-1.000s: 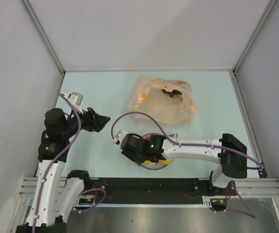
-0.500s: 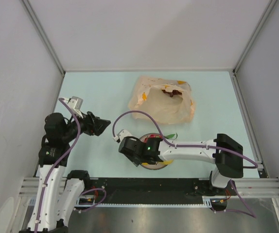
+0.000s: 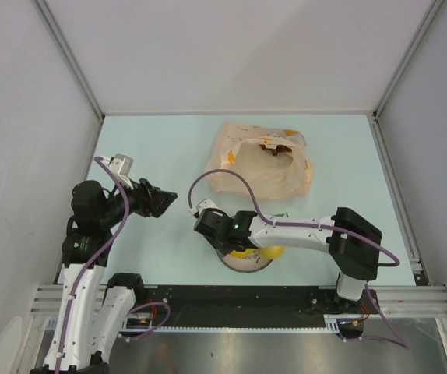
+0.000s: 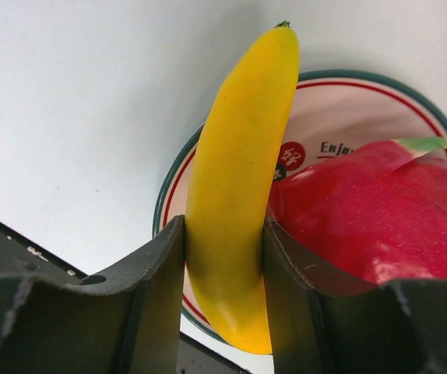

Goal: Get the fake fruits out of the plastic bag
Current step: Place the fake fruit on the plate.

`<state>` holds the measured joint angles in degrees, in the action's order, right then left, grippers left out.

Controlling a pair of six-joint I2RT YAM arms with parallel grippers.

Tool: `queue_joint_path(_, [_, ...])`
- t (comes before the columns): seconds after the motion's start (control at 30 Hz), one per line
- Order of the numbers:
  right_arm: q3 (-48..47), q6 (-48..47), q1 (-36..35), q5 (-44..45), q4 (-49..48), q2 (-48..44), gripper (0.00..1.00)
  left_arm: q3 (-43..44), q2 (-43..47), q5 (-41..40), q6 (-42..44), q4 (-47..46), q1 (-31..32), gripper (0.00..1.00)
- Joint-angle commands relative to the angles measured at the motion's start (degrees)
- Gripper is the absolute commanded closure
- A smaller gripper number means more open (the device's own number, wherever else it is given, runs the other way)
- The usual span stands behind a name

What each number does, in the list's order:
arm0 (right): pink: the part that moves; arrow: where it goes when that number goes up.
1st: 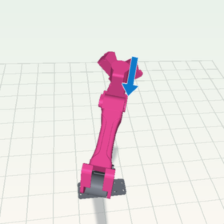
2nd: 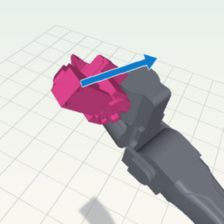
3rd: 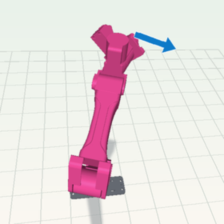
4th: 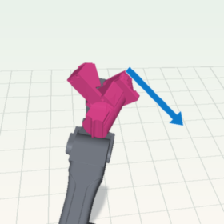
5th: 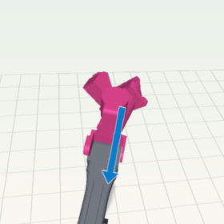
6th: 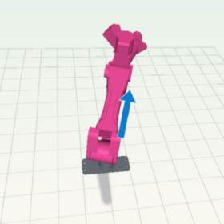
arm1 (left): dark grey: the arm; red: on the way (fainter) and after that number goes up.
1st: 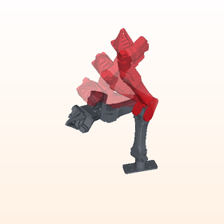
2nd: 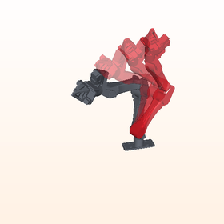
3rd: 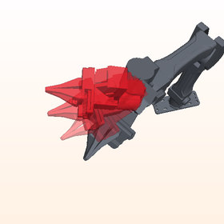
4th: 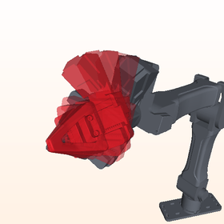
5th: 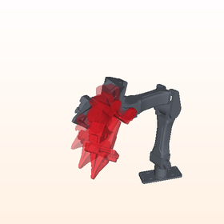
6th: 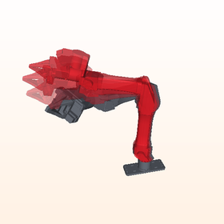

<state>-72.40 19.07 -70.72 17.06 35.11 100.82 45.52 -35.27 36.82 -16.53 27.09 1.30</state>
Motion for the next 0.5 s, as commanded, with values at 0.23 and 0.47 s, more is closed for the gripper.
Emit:
queue_joint_path(0.23, [1.03, 1.58, -2.67, -2.65, -0.13, 0.17, 0.82, -0.34, 0.90, 0.62, -0.16, -2.22, -0.60, 0.25])
queue_joint_path(0.47, [1.30, 1.85, -2.85, -2.20, 0.57, 0.17, 0.62, -0.87, 1.34, 0.80, -0.78, -2.39, -0.86, 0.25])
